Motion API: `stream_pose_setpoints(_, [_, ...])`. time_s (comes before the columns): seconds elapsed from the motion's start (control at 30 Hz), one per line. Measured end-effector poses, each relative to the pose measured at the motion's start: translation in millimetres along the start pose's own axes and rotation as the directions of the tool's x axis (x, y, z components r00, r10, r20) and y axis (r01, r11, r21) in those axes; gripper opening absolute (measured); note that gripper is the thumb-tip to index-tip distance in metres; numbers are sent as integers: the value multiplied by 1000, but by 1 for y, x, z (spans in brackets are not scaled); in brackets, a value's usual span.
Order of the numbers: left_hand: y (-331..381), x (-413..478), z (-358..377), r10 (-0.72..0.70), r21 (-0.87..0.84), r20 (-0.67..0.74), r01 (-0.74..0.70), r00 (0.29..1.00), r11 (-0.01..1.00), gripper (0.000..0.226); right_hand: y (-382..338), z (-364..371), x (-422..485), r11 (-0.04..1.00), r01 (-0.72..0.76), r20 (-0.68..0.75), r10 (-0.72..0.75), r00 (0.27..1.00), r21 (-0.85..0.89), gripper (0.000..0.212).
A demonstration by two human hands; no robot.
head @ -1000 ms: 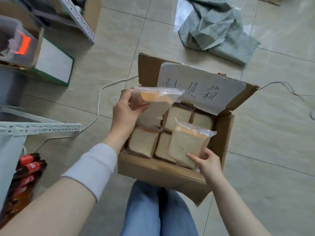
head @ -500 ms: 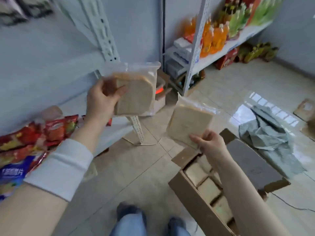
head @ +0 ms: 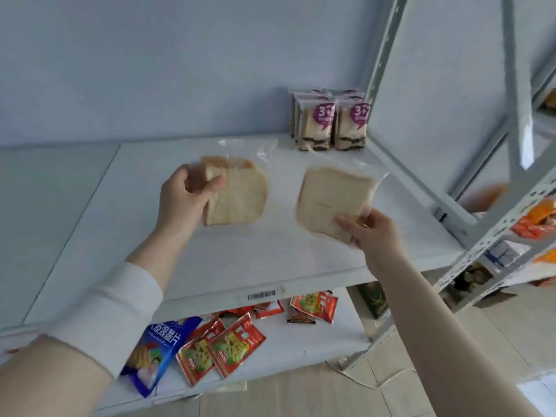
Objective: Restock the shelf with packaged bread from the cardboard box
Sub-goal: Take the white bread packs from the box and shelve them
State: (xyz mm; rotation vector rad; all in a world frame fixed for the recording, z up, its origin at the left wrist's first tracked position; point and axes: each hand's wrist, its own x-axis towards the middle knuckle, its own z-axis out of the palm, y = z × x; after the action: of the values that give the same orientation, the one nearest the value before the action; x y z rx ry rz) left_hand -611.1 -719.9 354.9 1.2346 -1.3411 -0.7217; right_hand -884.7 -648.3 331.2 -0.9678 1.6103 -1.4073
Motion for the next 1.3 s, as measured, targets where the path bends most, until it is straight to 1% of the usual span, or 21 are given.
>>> stream_pose_setpoints(0.07, [-18,37,-4,-7,2,-17,7,1000,1000,21,-5,35,36,1000,0,-19,0,1000,-11,41])
stream_pose_setpoints(0.13, [-35,73,0,-2,17,-30,2,1000,1000,22,-9,65,74,1000,20,-31,-21,999,-21,41])
stream_pose_setpoints(0.23, [-58,128,13,-8,16,-63,9,998,1000,25,-13,106,137,995,74,-39,-77,996,-66,26])
stream_pose_setpoints(0.27, [-66,147,18,-13,13,-73,14,997,1000,26,-15,119,159,993,92,-40,-95,995,-74,26])
stream_pose_setpoints(0.4, [-97,219,41,-28,21,-123,31,992,999,27,-18,172,245,985,159,-32,-162,986,-70,41])
stream_pose_setpoints(0.47, [-110,252,54,-41,-6,-162,41,986,999,26,-17,194,281,980,183,-19,-186,982,-80,45])
stream_pose_setpoints(0.57, [-129,291,72,-18,37,-196,26,980,999,24,-13,216,321,972,209,8,-209,978,-107,47])
stream_pose_setpoints(0.67, [-145,315,82,-16,42,-213,26,977,999,24,-7,228,345,966,216,36,-213,976,-139,42])
stream_pose_setpoints(0.77, [-152,328,89,-8,24,-239,14,971,1000,22,-4,232,358,953,248,25,-247,969,-173,38])
stream_pose_setpoints(0.87, [-154,333,94,8,20,-269,-2,963,1000,24,-7,235,364,946,249,-11,-257,966,-208,44])
stream_pose_setpoints(0.97, [-153,331,100,42,95,-341,-10,939,995,40,-7,238,363,955,216,-96,-239,966,-201,57])
stream_pose_setpoints(1.1, [-144,322,98,-4,8,-371,8,929,1000,60,-10,240,348,928,215,-108,-258,960,-303,65])
stream_pose_setpoints(1.13, [-142,318,94,-7,23,-376,17,927,1000,62,-12,240,341,918,216,-117,-268,956,-332,70])
stream_pose_setpoints(1.2, [-139,305,84,55,168,-369,8,928,986,61,-16,238,323,879,225,-126,-302,945,-420,76])
stream_pose_setpoints(1.23, [-136,295,78,101,263,-333,-11,937,965,59,-18,237,312,844,238,-113,-329,938,-481,76])
stream_pose_setpoints(1.27, [-133,284,72,140,360,-264,-37,954,932,56,-19,234,299,795,261,-82,-362,929,-548,75])
stream_pose_setpoints(1.3, [-129,271,66,161,461,-160,-71,974,885,54,-20,230,284,732,290,-34,-392,919,-616,72])
